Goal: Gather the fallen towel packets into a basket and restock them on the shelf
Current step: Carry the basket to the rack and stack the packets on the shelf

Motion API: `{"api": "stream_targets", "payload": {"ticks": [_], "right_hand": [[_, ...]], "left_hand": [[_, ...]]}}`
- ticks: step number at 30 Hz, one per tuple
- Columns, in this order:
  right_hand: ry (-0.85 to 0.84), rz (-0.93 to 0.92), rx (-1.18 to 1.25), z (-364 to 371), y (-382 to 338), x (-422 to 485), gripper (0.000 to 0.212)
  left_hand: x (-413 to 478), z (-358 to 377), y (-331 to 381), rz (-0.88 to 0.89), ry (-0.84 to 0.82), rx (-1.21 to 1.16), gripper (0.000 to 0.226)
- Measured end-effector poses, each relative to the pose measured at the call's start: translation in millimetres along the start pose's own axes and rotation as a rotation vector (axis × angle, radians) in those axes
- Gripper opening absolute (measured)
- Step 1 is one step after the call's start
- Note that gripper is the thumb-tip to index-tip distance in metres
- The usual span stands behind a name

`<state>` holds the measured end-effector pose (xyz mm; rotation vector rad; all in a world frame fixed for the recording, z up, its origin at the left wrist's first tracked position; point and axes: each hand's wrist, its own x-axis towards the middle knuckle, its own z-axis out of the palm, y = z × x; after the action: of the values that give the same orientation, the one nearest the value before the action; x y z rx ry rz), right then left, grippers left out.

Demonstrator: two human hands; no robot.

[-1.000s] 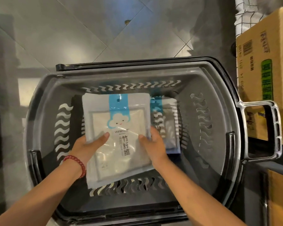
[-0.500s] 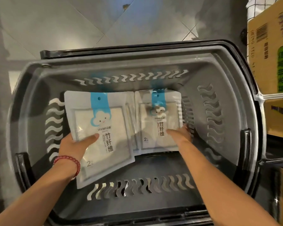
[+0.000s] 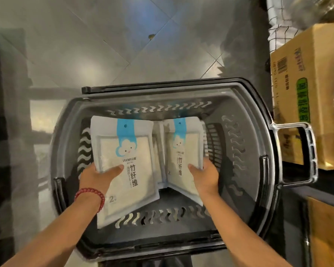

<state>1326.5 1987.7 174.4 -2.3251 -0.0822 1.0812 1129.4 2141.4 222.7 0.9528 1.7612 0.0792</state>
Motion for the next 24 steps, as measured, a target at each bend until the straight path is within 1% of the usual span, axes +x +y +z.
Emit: {"api": "stream_targets", "payload": {"ticks": [2,7,11,15,20,24], "right_hand": [[0.001,-0.056,0.036,-6.1,-12.3,-25.3,0.027],[0.061,-0.075,0.213,-39.0,-53.8,-98.3,0.025],[0.112,-0.122,0.308,-84.0,-85.0,-168.6,0.013],[0.172,-0.133,0.379,-142.8,-119.5,-244.9,0.015],[0.304,-0.186,0.487,-221.5,-136.8,-352.9,0.02],[0.455,-0.248,0.527,-290.9,-139.4,-419.7,0.021]], "left_hand": [[-14.7,-8.6,10.7,0.037,-0.019,0.008,0.02],[-67.3,-47.1,50.1,0.137,-0.063,0.02,0.018],[-128.7,-92.4,90.3,0.222,-0.099,-0.023,0.02],[-197.0,-137.0,136.5,0.316,-0.157,-0.051,0.019],[-295.3,-165.2,189.5,0.482,-0.295,-0.04,0.019],[-369.2,-157.0,230.9,0.624,-0.431,0.014,0.017]]}}
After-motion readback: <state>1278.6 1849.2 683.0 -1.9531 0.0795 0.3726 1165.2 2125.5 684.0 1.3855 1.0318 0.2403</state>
